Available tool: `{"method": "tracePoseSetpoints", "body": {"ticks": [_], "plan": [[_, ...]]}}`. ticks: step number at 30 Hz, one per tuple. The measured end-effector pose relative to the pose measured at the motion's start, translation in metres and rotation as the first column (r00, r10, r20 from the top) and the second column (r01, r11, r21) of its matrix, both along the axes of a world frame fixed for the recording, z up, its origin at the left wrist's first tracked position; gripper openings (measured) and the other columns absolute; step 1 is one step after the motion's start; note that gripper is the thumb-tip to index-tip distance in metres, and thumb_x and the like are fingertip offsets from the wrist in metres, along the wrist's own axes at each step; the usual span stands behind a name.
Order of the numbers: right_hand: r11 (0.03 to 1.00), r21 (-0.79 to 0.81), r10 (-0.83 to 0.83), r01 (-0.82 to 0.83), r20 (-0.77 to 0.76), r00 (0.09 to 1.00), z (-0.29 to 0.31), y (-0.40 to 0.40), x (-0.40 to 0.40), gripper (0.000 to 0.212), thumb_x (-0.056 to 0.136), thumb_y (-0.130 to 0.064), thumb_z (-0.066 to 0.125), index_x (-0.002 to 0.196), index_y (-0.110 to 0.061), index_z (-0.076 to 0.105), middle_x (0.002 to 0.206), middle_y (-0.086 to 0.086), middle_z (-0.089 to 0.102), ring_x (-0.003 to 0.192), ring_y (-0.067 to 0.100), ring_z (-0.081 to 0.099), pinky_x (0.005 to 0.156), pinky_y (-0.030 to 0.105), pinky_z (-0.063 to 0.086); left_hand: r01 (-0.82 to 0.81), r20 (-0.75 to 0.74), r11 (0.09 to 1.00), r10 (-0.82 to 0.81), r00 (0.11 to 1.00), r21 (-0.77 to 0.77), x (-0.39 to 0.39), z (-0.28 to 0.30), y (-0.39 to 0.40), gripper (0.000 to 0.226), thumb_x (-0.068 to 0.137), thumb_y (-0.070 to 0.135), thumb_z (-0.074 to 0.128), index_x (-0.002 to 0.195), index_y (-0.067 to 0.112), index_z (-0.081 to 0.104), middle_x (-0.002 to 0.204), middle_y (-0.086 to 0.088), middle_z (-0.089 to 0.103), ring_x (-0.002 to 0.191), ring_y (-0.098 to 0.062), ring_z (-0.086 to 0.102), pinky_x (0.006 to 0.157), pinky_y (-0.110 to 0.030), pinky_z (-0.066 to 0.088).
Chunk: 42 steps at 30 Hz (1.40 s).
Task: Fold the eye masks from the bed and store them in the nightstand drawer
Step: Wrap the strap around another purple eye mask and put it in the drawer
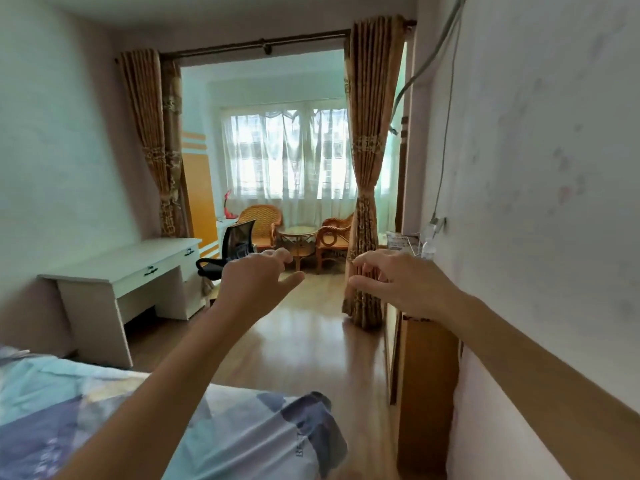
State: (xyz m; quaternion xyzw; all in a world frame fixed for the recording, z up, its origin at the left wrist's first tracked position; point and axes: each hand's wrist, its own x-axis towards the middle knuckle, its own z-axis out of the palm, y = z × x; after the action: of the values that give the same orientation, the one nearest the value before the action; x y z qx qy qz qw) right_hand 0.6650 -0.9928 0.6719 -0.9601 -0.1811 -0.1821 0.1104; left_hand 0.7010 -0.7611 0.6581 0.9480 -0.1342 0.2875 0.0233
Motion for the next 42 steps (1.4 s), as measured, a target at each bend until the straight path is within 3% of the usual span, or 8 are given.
{"method": "tracePoseSetpoints", "body": {"ticks": [3,9,16,19,27,32,39,42], "plan": [[0.997,0.032,-0.072,0.071,0.036,0.997,0.01,-0.045,0.07,0.045,0.09,-0.06,0.043,0.126,-0.035,0.051,0.112,-0.013,0.061,0.09,0.004,0.056,0.075,0.028,0.047,-0.001,0.098,0.997,-0.007,0.995,0.081,0.08,-0.005,-0.051,0.051,0.091,0.061,0.039,0.125,0.025,0.054,0.113,0.006,0.066,0.097,-0.015,0.063,0.071,-0.03,0.046],[0.999,-0.011,-0.04,0.04,-0.024,0.999,0.009,-0.1,0.238,0.045,0.09,-0.059,0.043,0.124,-0.032,0.053,0.099,-0.015,0.063,0.088,0.006,0.061,0.081,0.034,0.052,-0.171,0.137,0.959,0.143,0.98,0.225,0.228,-0.021,-0.1,0.051,0.092,0.06,0.037,0.121,0.022,0.053,0.104,0.004,0.065,0.096,-0.017,0.062,0.071,-0.029,0.041],[0.98,-0.058,0.183,-0.189,-0.091,0.979,0.0,-0.07,0.42,0.047,0.089,-0.063,0.042,0.122,-0.032,0.054,0.106,-0.014,0.063,0.09,0.007,0.059,0.085,0.037,0.052,-0.414,0.151,0.873,0.387,0.91,0.258,0.344,-0.017,-0.037,0.049,0.091,0.061,0.039,0.118,0.023,0.056,0.099,0.004,0.068,0.088,-0.015,0.063,0.063,-0.027,0.036],[0.949,-0.097,0.289,-0.3,-0.12,0.95,-0.003,-0.031,0.489,0.044,0.088,-0.063,0.042,0.119,-0.035,0.055,0.108,-0.015,0.064,0.091,0.006,0.059,0.083,0.033,0.051,-0.514,0.126,0.814,0.5,0.857,0.269,0.389,-0.018,0.002,0.049,0.09,0.06,0.039,0.113,0.022,0.058,0.099,0.004,0.068,0.089,-0.015,0.062,0.066,-0.027,0.043],[0.856,-0.032,0.514,-0.516,-0.04,0.857,0.005,0.048,0.665,0.041,0.088,-0.061,0.045,0.117,-0.035,0.056,0.107,-0.013,0.067,0.088,0.01,0.061,0.079,0.035,0.052,-0.637,0.093,0.766,0.63,0.771,0.09,0.519,-0.015,0.062,0.049,0.086,0.063,0.046,0.116,0.026,0.06,0.103,0.008,0.069,0.097,-0.017,0.063,0.08,-0.033,0.047],[0.797,-0.068,0.601,-0.6,-0.016,0.799,0.01,0.068,0.752,0.045,0.087,-0.062,0.046,0.123,-0.036,0.052,0.105,-0.018,0.064,0.092,0.01,0.058,0.079,0.031,0.046,-0.689,-0.069,0.725,0.687,0.723,0.005,0.552,-0.013,0.087,0.047,0.084,0.065,0.048,0.112,0.029,0.059,0.096,0.013,0.068,0.09,-0.016,0.065,0.083,-0.036,0.051],[0.479,0.032,0.877,-0.877,-0.051,0.477,-0.003,0.206,0.809,0.041,0.086,-0.061,0.049,0.122,-0.04,0.052,0.109,-0.019,0.064,0.097,0.011,0.062,0.084,0.034,0.047,-0.846,-0.146,0.525,0.833,0.534,-0.096,0.548,-0.029,0.136,0.037,0.086,0.059,0.052,0.11,0.032,0.061,0.093,0.015,0.066,0.084,-0.007,0.059,0.062,-0.022,0.042],[0.325,0.016,0.943,-0.945,-0.072,0.324,-0.016,0.267,0.828,0.038,0.086,-0.059,0.051,0.118,-0.038,0.054,0.11,-0.016,0.065,0.1,0.012,0.061,0.082,0.031,0.042,-0.931,-0.186,0.348,0.913,0.363,-0.107,0.542,-0.053,0.155,0.037,0.085,0.061,0.051,0.106,0.032,0.06,0.089,0.016,0.065,0.085,-0.009,0.063,0.073,-0.028,0.051]]}}
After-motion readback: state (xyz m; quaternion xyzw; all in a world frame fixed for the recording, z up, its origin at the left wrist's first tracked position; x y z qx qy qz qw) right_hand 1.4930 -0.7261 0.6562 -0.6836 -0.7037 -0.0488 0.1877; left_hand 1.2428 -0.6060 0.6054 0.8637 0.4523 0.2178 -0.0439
